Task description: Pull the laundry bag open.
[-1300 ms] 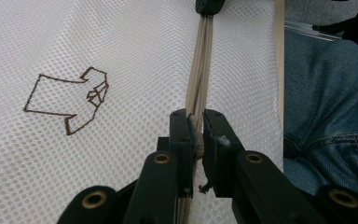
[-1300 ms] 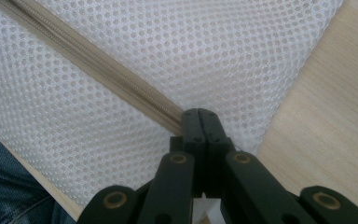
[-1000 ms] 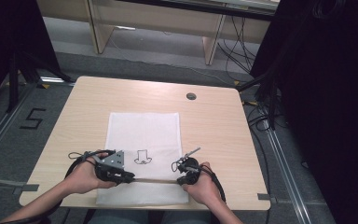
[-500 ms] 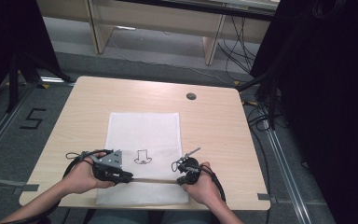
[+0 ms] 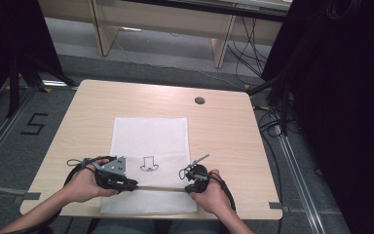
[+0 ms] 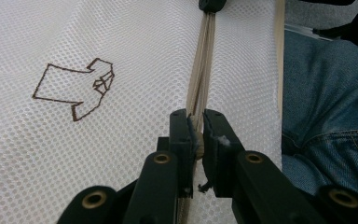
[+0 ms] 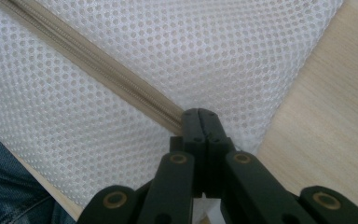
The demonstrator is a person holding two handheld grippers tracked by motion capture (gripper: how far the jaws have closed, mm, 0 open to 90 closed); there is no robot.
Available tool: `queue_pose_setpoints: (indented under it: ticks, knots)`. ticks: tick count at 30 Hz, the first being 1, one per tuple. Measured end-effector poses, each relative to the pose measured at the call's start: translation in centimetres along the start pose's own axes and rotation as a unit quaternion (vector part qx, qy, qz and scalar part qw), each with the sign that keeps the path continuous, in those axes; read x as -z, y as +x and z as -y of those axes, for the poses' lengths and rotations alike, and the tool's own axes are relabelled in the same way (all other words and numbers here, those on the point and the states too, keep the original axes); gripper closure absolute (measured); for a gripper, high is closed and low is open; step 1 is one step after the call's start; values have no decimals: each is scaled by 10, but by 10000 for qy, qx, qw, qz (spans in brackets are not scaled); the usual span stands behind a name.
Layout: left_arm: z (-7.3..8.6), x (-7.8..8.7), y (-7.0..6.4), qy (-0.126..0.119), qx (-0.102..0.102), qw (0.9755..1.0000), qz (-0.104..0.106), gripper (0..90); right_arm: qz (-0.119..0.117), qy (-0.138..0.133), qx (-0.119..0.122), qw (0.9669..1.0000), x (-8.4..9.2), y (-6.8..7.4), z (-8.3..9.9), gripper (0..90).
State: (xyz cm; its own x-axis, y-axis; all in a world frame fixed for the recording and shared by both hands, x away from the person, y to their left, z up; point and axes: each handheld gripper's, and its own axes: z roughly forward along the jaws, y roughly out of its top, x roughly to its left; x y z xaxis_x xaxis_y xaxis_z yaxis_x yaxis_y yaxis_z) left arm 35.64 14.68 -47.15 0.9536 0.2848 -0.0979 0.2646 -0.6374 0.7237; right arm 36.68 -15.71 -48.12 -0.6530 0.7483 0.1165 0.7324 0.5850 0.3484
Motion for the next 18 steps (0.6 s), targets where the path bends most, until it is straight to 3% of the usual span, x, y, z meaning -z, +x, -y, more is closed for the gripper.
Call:
queue_pose_setpoints:
  ticks: [9, 14, 18]
  knots:
    - [5, 4, 0, -43, 86, 10000, -15, 821, 2, 13, -27, 10000, 0, 0, 0, 900]
    - [4, 6, 1, -27, 1, 10000, -18, 820, 7, 10, -34, 10000, 0, 0, 0, 900]
    - [8, 9, 2, -42, 86, 9999, -77, 821, -25, 3, -42, 10000, 0, 0, 0, 900]
